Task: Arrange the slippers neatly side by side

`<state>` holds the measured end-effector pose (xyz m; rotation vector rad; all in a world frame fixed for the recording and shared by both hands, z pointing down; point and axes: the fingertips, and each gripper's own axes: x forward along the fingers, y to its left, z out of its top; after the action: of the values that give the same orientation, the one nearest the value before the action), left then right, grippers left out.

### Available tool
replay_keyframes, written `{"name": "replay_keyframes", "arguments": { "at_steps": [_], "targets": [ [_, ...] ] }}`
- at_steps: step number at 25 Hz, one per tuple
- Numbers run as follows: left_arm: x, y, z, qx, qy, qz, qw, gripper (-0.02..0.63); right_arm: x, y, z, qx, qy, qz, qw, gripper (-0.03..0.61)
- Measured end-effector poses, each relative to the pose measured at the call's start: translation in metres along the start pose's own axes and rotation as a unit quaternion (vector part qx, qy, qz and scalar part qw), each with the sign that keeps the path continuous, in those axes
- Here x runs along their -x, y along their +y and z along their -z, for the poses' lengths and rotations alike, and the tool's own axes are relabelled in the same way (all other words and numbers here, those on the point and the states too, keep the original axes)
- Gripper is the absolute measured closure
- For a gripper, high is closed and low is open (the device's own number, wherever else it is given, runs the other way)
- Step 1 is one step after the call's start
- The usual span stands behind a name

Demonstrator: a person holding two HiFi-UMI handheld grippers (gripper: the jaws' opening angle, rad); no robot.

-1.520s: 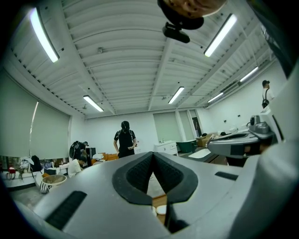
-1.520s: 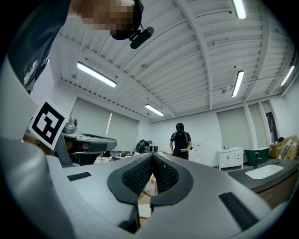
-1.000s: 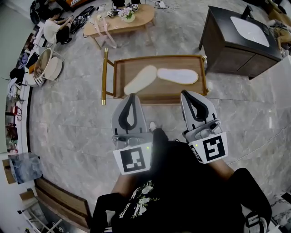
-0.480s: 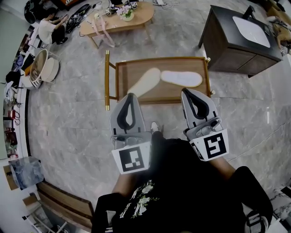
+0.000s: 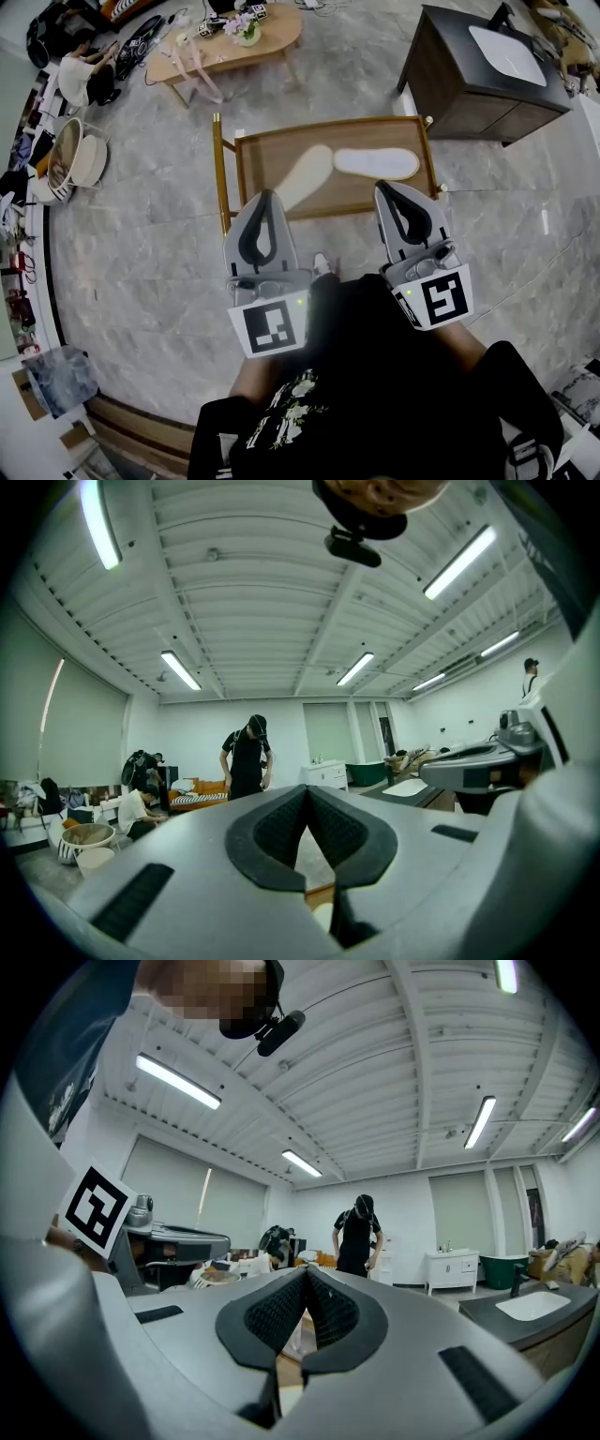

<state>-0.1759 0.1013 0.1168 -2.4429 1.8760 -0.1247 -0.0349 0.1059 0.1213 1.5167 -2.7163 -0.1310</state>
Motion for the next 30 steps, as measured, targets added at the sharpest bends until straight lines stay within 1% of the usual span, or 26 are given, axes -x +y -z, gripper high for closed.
{"name": "replay_keyframes", "arguments": {
  "at_steps": [5,10,14,18,23,30],
  "targets": [
    [-0.012,0.008,0.008,0.002,0.001,0.022,0.9998,0.612,-0.010,0.003,0.001,0.002,0.002,0.020,1.000,0.580],
    [-0.022,0.008,0.010,-0.008,0.000,0.047,0.9989,0.612,-0.010,-0.010,0.009,-0.006,0.007,0.051,0.999,0.580],
    [-0.027,0.016,0.018,-0.004,0.002,0.058,0.9983,0.612,-0.012,-0.012,0.016,-0.008,0.010,0.072,0.997,0.580],
    [-0.032,0.015,0.015,-0.003,-0.008,0.069,0.9976,0.612,-0.011,-0.014,0.017,-0.006,0.013,0.084,0.996,0.580],
    [-0.032,0.013,0.017,0.001,-0.005,0.079,0.9969,0.612,-0.011,-0.015,0.017,-0.002,0.019,0.091,0.996,0.580],
    [-0.035,0.026,0.033,0.011,0.009,0.074,0.9971,0.612,-0.021,-0.008,0.027,-0.005,0.027,0.089,0.996,0.580]
  ]
}}
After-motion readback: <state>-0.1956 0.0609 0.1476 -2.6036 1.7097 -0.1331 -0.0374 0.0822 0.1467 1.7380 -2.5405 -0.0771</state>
